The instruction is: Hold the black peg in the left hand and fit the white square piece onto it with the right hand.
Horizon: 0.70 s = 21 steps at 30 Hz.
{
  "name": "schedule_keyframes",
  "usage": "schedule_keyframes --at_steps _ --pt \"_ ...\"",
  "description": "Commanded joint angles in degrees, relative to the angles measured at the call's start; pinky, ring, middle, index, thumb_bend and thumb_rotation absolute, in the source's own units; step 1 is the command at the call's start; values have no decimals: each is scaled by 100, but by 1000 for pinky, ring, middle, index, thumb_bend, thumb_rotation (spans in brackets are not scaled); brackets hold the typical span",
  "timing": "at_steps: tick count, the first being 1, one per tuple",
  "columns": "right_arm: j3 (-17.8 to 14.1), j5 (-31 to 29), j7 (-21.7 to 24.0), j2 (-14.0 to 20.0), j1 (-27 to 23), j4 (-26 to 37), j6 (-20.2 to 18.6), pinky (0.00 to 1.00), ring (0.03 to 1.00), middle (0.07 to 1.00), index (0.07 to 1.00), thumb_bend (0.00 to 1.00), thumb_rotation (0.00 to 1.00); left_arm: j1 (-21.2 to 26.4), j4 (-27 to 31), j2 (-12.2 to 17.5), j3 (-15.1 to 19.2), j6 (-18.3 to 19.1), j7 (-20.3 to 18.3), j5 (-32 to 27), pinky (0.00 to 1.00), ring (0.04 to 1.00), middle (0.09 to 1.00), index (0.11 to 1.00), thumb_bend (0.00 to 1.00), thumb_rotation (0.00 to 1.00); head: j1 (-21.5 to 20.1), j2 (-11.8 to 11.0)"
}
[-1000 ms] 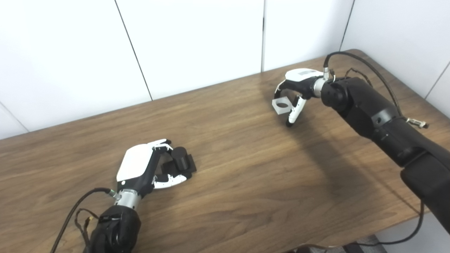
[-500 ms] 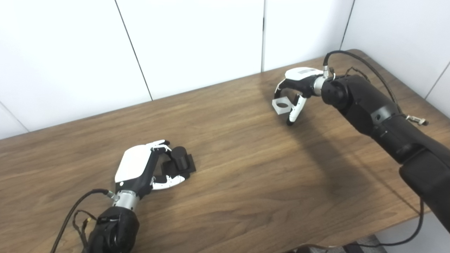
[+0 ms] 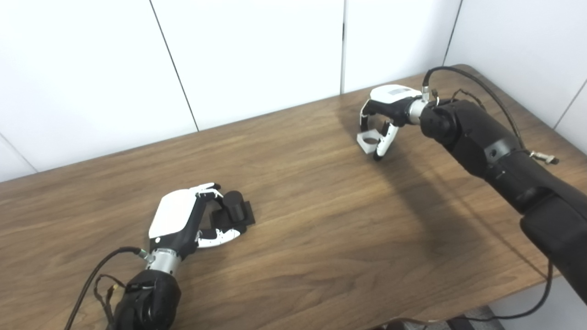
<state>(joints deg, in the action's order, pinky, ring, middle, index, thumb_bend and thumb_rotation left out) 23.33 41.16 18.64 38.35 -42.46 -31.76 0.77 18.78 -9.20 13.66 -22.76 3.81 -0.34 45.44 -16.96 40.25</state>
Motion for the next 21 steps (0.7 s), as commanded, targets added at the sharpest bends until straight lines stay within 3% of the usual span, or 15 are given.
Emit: schedule_keyframes --at_steps 1,21 --pt "-8 203 -229 63 -93 -24 -25 822 823 786 486 517 135 -265 -222 307 37 466 -280 215 784 839 832 528 890 291 -2 13" --pt "-73 191 -435 129 -16 129 124 821 817 771 485 520 133 -252 -194 209 -7 552 -324 256 801 846 834 521 882 291 213 60"
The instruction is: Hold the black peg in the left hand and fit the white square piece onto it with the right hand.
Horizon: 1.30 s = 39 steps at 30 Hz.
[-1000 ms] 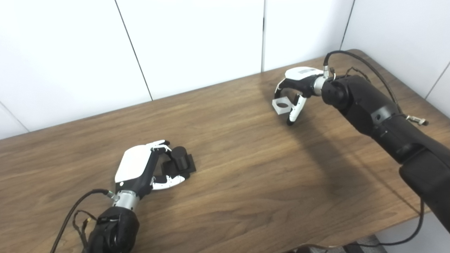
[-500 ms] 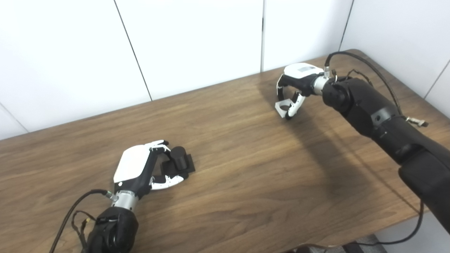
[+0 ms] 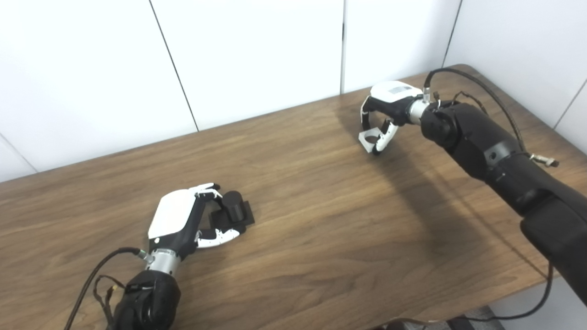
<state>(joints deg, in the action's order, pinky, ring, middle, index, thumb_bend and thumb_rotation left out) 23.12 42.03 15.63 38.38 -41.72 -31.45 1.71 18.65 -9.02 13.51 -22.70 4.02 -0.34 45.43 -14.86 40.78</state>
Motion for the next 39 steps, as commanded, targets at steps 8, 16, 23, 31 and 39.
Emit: schedule_keyframes --at_steps 8,16,23,31,39 --pt "-321 -122 -180 176 12 575 289 849 820 763 484 520 131 -182 -238 114 -119 658 -338 336 800 848 839 518 808 223 578 95" --pt "-483 -314 -227 184 2 839 740 806 810 753 483 521 132 -117 -234 -3 -255 817 -350 385 790 843 841 490 521 85 1059 191" --pt "-610 -448 106 61 -4 1549 623 811 832 776 484 521 131 -77 -241 -40 -309 928 -359 394 786 847 844 490 521 83 1166 201" --pt "-641 -541 330 -53 -73 2069 770 796 828 770 483 521 132 -42 -252 -13 -327 927 -324 361 789 843 841 489 521 81 1164 202" --pt "-676 -638 641 -185 -140 2646 686 799 828 769 482 521 136 -20 -281 -5 -341 879 -319 332 789 843 840 490 521 81 1158 198"
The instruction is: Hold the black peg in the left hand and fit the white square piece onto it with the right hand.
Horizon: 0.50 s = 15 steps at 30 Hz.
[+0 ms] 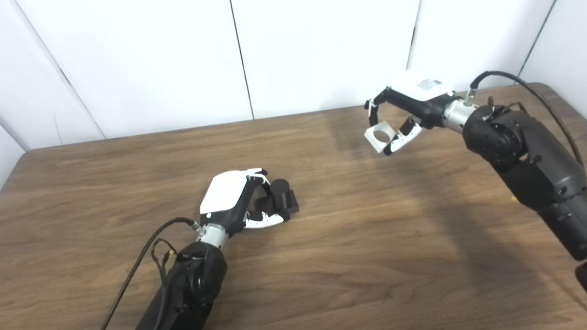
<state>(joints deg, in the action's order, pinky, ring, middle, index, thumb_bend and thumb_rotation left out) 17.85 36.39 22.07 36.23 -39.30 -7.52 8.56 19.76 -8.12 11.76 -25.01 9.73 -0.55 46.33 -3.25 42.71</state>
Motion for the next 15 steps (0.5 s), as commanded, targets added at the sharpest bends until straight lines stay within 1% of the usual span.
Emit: schedule_keyframes --at_steps 1,6,9,12,15 --pt "-148 -80 70 20 -387 351 -29 802 831 770 482 521 137 -130 -373 167 -114 316 -304 243 790 844 840 490 521 81 -2 5" --pt "-153 -242 354 -78 -431 677 -31 803 835 770 481 521 135 -124 -381 140 -134 362 -340 241 799 851 844 490 521 81 95 27" --pt "-137 -359 565 -193 -476 868 -92 765 837 771 480 521 136 -115 -380 116 -172 424 -388 261 806 856 848 491 521 81 174 44" --pt "-124 -462 733 -302 -525 985 -130 759 836 769 480 520 136 -110 -390 89 -197 438 -366 260 804 850 846 491 521 81 221 49" --pt "-86 -543 839 -445 -603 1001 -56 757 837 764 479 521 137 -93 -406 56 -232 457 -367 278 805 847 842 491 521 81 291 60"
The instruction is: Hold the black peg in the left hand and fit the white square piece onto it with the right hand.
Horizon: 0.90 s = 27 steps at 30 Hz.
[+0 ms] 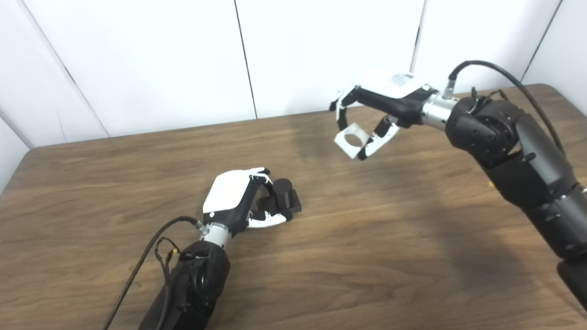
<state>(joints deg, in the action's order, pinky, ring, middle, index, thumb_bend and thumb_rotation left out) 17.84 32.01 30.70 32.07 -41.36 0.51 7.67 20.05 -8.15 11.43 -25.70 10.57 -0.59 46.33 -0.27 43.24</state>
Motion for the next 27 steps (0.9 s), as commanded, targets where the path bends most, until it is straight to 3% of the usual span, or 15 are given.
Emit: schedule_keyframes --at_steps 1,27 --pt "-78 -118 -4 -54 -414 191 52 760 839 764 479 521 138 -115 -410 80 -172 380 -364 282 805 847 841 491 521 81 -2 5" --pt "310 41 547 -855 -530 76 -247 830 860 783 480 523 138 -33 -473 -70 -292 515 -324 263 789 850 846 492 520 83 471 75"
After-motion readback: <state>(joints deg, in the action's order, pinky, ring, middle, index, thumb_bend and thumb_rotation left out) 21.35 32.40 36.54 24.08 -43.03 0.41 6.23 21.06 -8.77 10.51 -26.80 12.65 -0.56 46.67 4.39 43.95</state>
